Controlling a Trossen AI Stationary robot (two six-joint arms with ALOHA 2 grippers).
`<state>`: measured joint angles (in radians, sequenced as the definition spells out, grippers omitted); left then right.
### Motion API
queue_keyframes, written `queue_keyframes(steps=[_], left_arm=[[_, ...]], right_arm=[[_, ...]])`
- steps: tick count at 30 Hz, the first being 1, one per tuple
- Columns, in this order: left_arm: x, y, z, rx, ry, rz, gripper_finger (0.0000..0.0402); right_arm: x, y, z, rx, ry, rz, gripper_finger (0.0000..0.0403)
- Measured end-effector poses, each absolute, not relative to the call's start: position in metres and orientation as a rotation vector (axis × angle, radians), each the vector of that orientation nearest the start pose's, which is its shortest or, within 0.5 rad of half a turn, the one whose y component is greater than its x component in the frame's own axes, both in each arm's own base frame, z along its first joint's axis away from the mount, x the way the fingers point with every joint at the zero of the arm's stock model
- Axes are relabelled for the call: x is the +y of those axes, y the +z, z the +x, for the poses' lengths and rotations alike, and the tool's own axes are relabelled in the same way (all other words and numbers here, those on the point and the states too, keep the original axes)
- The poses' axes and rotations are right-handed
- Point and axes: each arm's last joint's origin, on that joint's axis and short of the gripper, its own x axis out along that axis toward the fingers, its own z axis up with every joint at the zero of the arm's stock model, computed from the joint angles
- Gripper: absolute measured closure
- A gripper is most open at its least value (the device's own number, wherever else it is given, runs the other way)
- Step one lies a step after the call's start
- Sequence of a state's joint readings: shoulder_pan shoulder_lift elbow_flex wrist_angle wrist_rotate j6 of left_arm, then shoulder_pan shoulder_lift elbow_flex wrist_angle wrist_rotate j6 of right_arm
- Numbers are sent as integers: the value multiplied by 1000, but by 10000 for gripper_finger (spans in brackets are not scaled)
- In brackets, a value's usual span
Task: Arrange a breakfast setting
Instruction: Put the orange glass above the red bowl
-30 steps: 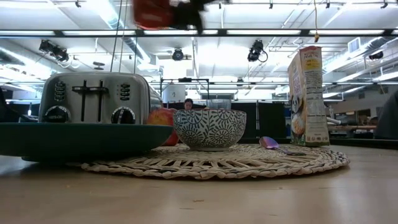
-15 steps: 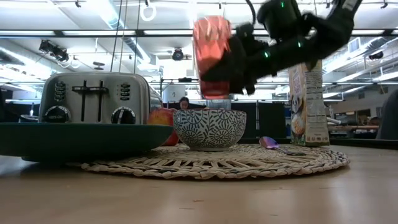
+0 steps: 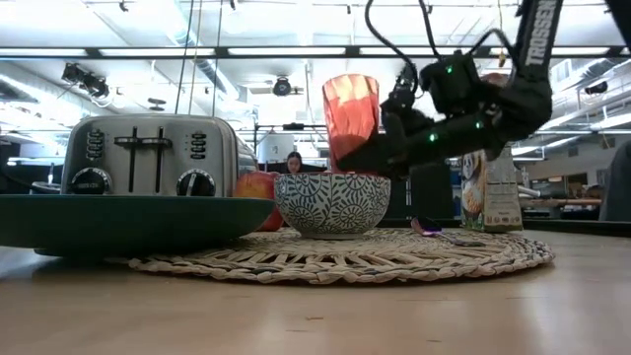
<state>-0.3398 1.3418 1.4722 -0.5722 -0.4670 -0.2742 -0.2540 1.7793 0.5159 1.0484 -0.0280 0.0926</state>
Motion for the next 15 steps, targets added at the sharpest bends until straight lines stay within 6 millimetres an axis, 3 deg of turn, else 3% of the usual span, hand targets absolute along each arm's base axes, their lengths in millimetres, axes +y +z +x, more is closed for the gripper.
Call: queue_keyframes(steps=[15], left_arm=[[-71,404,273,410,172,-86,166]], right_arm=[[-88,80,293,228,-228,148,77]])
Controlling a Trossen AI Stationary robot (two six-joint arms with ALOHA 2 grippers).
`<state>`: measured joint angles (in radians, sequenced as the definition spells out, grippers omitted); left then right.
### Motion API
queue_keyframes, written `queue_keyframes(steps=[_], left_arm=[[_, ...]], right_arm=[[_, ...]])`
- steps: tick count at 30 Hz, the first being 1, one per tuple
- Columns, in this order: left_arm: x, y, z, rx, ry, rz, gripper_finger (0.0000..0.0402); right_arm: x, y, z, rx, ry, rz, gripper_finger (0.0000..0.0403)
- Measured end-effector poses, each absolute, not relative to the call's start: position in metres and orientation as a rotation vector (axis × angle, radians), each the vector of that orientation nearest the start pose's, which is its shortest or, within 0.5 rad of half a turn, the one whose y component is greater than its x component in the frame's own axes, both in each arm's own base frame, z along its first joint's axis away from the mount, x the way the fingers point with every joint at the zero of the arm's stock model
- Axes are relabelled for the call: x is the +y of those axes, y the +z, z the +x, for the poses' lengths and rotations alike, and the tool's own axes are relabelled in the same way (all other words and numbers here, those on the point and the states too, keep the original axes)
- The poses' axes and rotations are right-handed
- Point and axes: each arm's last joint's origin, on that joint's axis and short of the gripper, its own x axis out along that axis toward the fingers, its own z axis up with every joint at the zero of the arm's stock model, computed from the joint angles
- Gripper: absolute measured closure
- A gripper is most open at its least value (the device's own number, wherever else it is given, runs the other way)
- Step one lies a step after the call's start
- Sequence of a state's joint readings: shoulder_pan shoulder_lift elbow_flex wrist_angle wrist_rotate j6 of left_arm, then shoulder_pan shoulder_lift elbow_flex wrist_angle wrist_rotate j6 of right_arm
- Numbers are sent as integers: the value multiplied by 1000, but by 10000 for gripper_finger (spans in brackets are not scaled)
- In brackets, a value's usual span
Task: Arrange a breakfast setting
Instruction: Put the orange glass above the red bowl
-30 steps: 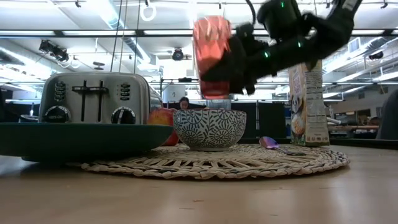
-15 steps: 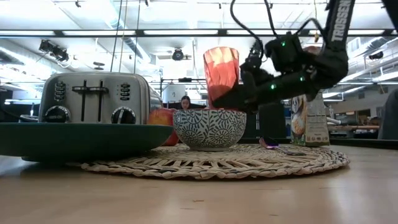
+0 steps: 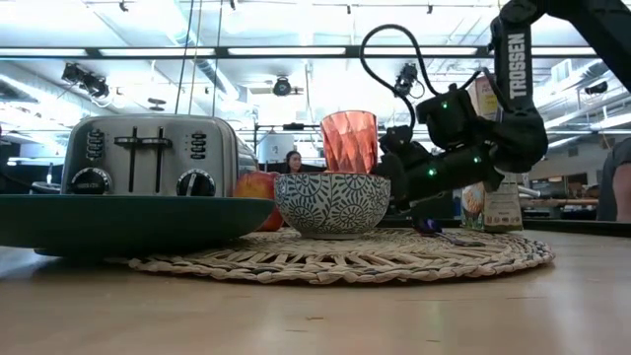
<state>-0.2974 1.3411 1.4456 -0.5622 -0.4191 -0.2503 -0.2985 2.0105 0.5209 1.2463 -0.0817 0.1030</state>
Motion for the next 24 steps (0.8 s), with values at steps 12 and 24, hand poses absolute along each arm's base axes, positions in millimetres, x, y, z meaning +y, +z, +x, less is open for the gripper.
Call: queue_keyframes(steps=[12,24], left_arm=[[-71,403,272,420,173,-108,166],[-71,403,272,422,174,-111,166]], right_arm=[[-87,77,292,264,-197,131,77],[-86,74,292,301,-206,89,77]])
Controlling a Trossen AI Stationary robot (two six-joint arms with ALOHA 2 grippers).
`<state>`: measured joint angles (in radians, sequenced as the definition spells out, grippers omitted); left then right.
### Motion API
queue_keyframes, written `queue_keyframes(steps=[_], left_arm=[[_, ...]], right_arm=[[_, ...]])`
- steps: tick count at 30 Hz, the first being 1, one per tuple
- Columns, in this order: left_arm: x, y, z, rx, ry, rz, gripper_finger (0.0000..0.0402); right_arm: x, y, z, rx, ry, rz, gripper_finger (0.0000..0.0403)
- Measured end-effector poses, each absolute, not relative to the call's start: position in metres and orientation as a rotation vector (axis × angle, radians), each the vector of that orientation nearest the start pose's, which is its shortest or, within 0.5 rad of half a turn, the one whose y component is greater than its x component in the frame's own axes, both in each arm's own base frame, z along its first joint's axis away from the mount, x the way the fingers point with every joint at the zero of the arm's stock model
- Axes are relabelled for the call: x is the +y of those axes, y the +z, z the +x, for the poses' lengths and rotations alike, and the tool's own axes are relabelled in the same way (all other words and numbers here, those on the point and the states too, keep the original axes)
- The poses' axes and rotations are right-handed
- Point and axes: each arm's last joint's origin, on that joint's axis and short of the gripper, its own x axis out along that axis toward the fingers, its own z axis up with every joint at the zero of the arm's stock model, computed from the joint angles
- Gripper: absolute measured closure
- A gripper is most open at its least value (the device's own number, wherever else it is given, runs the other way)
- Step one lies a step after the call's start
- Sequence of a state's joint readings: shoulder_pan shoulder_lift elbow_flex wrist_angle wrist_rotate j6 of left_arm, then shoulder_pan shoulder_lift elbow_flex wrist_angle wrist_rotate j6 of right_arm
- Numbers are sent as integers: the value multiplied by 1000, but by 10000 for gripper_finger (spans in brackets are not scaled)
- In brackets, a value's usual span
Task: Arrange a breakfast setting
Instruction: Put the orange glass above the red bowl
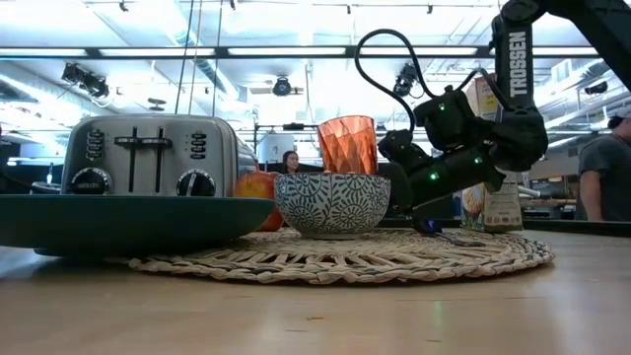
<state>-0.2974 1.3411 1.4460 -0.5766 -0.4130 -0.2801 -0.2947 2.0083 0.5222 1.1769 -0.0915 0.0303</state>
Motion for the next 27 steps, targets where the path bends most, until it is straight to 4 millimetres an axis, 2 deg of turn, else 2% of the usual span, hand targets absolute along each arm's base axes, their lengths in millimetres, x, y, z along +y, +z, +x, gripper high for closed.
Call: queue_keyframes(steps=[3,10,22,27], left_arm=[[-71,403,272,422,174,-112,166],[-72,403,272,428,161,-133,166],[-71,398,270,477,176,-145,166],[-71,398,270,477,176,-145,166]], right_arm=[[-86,74,292,306,-201,90,74],[-85,71,291,335,-202,98,31],[-81,71,292,331,-160,139,17],[-78,81,290,395,-177,126,18]])
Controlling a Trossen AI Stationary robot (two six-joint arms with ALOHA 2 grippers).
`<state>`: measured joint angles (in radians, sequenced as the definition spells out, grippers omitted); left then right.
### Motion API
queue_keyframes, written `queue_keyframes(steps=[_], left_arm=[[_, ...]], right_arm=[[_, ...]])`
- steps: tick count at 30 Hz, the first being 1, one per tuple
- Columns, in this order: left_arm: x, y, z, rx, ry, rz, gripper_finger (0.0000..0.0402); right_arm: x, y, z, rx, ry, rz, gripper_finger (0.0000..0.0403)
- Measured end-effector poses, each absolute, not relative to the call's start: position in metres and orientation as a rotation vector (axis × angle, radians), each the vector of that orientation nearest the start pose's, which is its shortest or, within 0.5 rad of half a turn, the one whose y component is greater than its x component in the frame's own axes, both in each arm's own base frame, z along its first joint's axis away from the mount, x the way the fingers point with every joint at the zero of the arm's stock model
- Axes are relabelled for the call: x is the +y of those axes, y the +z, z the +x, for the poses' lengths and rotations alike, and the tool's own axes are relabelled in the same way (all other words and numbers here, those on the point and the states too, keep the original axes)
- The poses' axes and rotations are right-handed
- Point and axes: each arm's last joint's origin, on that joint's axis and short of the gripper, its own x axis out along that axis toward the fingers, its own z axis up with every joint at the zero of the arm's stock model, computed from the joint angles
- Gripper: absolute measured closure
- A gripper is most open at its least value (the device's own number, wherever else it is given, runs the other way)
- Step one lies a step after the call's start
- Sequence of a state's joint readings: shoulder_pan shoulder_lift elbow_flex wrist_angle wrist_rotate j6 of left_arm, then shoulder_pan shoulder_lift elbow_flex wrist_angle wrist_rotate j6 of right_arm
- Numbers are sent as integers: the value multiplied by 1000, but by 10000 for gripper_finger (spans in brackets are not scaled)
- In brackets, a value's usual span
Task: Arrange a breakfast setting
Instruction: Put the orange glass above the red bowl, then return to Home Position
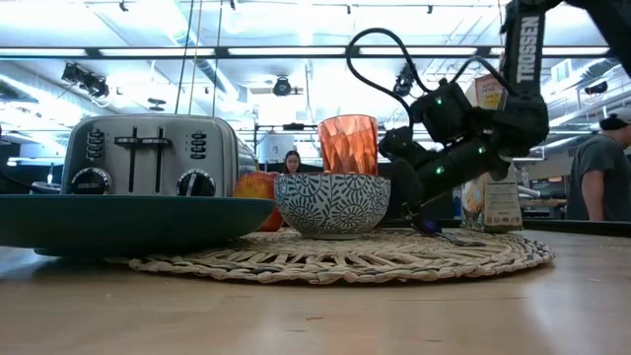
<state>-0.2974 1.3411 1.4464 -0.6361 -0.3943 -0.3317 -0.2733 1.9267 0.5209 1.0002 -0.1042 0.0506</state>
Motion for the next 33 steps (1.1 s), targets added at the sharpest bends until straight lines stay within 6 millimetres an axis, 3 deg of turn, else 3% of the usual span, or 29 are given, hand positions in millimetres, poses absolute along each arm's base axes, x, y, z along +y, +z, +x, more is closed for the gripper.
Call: queue_keyframes(steps=[26,33], left_arm=[[-71,398,269,479,177,-146,166],[-64,412,252,434,170,-169,167]], right_arm=[[-67,153,249,618,-165,125,19],[-52,178,229,642,-153,232,31]])
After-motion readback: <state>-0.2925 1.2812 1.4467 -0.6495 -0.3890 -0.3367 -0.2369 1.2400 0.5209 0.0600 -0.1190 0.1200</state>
